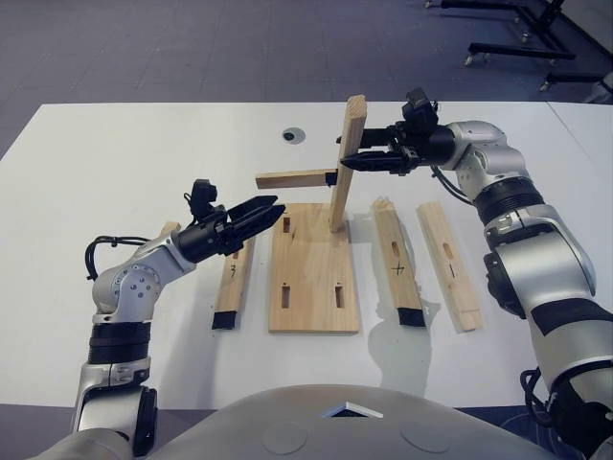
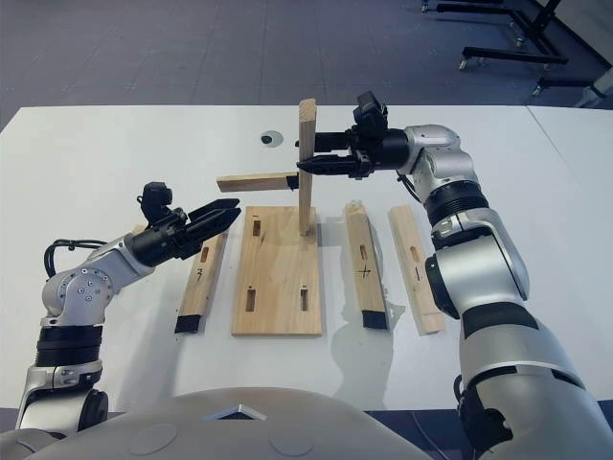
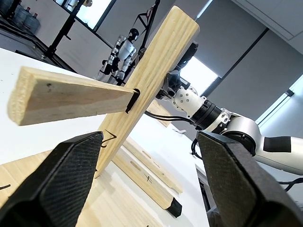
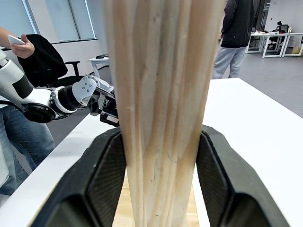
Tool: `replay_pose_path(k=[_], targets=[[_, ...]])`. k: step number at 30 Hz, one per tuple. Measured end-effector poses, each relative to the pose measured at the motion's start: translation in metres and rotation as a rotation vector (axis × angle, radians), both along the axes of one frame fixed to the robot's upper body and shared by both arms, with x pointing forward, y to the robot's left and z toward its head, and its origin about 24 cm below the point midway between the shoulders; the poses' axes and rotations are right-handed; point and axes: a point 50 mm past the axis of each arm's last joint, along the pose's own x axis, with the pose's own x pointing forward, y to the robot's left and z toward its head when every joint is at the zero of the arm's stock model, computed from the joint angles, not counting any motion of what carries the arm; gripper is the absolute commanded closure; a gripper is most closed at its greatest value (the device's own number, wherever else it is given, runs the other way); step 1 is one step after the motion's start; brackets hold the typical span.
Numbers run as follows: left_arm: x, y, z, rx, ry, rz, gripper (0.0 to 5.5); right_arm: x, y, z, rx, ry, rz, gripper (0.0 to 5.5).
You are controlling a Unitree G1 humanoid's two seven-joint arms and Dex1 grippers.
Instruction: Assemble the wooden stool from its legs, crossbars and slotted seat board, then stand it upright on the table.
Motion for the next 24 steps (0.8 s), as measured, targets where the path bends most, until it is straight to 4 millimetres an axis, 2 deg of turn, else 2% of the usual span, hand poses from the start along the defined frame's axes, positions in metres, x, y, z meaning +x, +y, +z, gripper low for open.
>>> replay_pose_path(k=[12, 24], targets=[[0.003, -0.001, 0.004, 0.002, -0.007, -0.034, 1.88, -0.004, 0.003, -0.008, 0.015, 0.008, 0.014, 3.43], [0.003, -0.001, 0.003, 0.000, -0.003, -0.038, 1.88, -0.006, 0.005, -0.017, 0.047, 0.159, 0.022, 3.43]])
